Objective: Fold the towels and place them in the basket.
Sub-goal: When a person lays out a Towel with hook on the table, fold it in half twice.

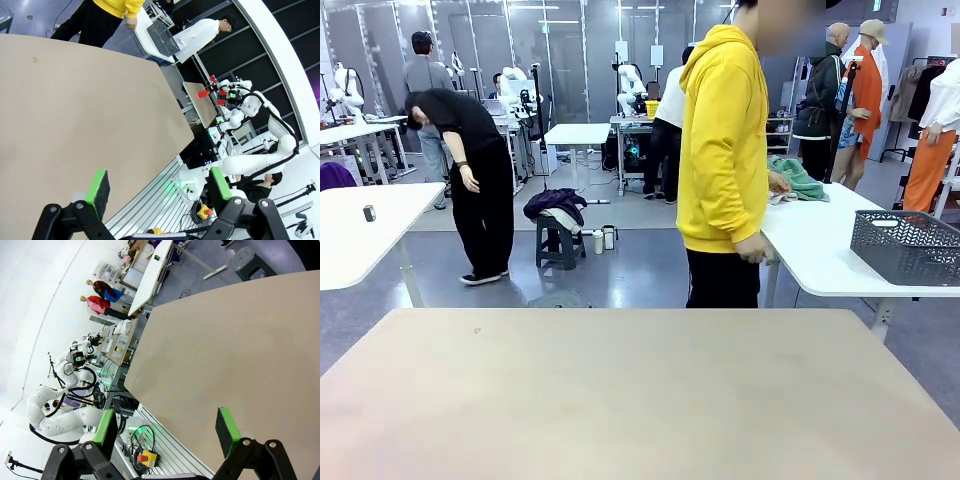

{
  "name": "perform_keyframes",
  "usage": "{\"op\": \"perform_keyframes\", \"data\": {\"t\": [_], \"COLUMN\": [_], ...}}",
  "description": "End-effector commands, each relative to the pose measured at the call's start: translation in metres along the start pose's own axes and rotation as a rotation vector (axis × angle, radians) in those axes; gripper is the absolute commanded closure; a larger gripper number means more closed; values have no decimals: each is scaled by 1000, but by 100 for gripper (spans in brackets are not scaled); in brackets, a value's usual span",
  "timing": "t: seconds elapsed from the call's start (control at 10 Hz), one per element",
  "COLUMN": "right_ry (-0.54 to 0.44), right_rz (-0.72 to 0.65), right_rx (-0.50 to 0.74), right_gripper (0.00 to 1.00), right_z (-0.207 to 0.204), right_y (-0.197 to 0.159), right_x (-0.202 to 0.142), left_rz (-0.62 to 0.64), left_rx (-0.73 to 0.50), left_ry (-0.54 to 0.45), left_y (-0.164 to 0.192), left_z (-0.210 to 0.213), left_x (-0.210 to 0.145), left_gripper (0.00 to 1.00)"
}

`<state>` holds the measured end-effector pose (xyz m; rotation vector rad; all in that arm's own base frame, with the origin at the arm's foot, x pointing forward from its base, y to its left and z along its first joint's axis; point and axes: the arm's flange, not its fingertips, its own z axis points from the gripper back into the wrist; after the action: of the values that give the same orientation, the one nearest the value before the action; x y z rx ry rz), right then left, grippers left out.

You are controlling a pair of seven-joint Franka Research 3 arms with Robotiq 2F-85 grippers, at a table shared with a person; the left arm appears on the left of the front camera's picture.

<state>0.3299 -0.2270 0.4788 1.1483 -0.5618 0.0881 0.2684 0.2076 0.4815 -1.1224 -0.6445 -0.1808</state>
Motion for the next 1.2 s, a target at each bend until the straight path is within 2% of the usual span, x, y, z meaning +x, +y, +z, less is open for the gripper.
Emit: {"op": "perform_keyframes", "data": {"t": [0.0,1.1], "right_ry": [3,3], "right_rz": [9,9], "right_rx": [8,8], "right_gripper": [0,0], "right_z": [1,1], "right_y": [0,0], "right_x": [0,0], "left_rz": [-18,-18], "left_rx": [-18,-18], "left_ry": [-6,-6], "left_y": [0,0], "left_z": [1,1], "left_x": [1,1], "left_gripper": [0,0]}}
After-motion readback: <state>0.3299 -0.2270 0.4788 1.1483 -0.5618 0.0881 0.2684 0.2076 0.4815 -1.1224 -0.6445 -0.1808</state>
